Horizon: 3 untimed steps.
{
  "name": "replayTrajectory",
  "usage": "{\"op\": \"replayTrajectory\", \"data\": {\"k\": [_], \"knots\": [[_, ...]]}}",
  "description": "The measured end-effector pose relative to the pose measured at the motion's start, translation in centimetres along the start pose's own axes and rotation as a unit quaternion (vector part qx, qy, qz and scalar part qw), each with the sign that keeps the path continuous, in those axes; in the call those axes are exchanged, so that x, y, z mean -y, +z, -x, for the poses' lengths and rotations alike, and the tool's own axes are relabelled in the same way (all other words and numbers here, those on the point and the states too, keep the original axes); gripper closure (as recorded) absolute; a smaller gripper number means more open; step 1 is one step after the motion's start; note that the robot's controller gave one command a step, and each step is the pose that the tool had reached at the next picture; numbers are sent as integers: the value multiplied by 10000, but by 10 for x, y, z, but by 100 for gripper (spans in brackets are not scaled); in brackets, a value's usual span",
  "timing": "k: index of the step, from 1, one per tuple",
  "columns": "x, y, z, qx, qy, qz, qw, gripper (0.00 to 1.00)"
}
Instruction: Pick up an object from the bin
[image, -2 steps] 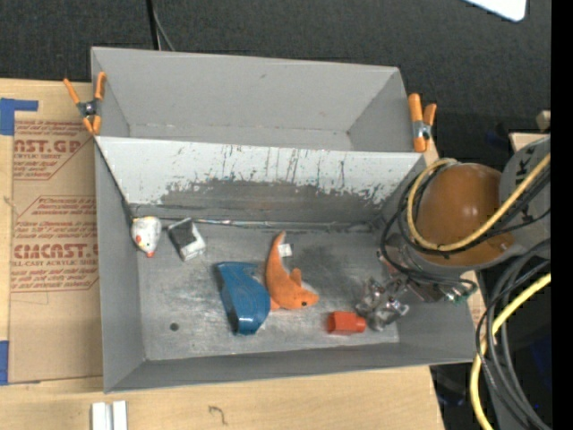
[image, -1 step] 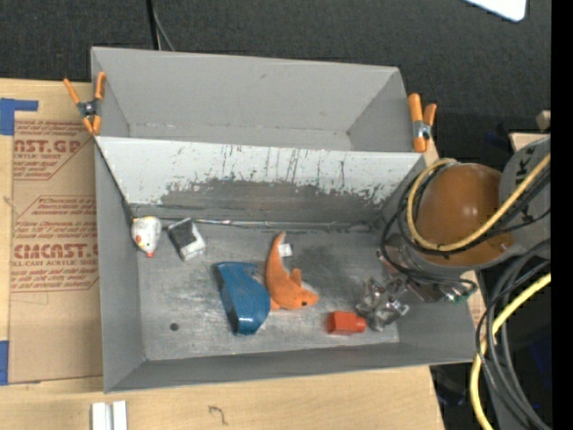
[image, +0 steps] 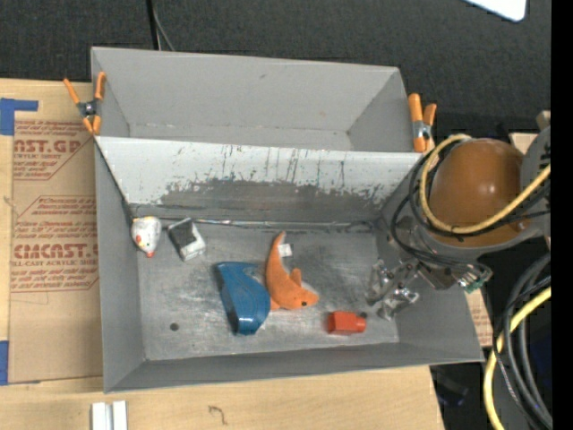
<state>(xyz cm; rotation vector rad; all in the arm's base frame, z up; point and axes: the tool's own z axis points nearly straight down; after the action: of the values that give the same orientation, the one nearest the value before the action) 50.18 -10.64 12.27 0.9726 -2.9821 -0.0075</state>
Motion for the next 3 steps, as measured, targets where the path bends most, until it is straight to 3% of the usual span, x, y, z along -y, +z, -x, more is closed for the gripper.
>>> {"op": "replayTrajectory", "data": {"k": [1, 2, 3], "knots": [[-1, -69, 14, 15, 427, -16, 9991, 100], [-18, -192, -5, 41, -1410, -67, 9900, 0], [-18, -188, -5, 28, -1404, -36, 9901, 0]]}}
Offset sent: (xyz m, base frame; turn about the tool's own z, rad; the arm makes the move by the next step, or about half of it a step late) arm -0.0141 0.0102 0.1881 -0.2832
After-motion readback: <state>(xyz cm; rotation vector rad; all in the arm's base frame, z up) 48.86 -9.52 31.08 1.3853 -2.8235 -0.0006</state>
